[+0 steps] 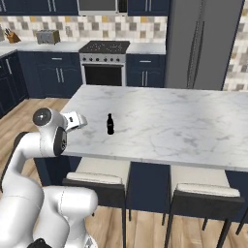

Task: Place the large bottle from the dining counter next to the other large bottle outside the sink, and place the small bottle from the dining counter next to the other small bottle inside the sink.

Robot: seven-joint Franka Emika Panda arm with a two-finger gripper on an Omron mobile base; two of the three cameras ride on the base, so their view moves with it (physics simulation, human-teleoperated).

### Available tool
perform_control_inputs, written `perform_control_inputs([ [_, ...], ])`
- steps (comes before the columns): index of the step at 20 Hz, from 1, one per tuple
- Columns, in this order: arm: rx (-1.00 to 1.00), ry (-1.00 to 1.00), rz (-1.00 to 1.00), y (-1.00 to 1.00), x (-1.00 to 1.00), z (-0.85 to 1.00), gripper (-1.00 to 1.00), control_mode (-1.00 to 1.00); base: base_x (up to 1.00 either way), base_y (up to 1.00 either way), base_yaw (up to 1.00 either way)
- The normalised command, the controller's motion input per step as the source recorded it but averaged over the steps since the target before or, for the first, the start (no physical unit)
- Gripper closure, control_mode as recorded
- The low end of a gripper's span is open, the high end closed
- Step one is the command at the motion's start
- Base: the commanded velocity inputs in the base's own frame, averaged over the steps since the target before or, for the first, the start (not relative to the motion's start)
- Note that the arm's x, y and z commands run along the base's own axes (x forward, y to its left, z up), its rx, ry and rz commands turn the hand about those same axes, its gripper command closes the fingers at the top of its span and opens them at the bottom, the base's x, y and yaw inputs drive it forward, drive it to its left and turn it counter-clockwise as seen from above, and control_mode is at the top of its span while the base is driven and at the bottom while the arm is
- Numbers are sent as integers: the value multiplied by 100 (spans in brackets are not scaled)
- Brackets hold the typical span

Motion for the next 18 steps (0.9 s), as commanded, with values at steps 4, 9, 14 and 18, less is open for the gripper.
perform_control_inputs([
  [4,1,0,0,-12,0,-6,-100,-100,0,0,0],
  [9,0,0,-5,-24,5,-1,-100,-100,0,0,0],
  [14,0,2,-13,-16,20,-6,-100,-100,0,0,0],
  [18,7,4,-12,-21,28,-3,-100,-100,0,0,0],
])
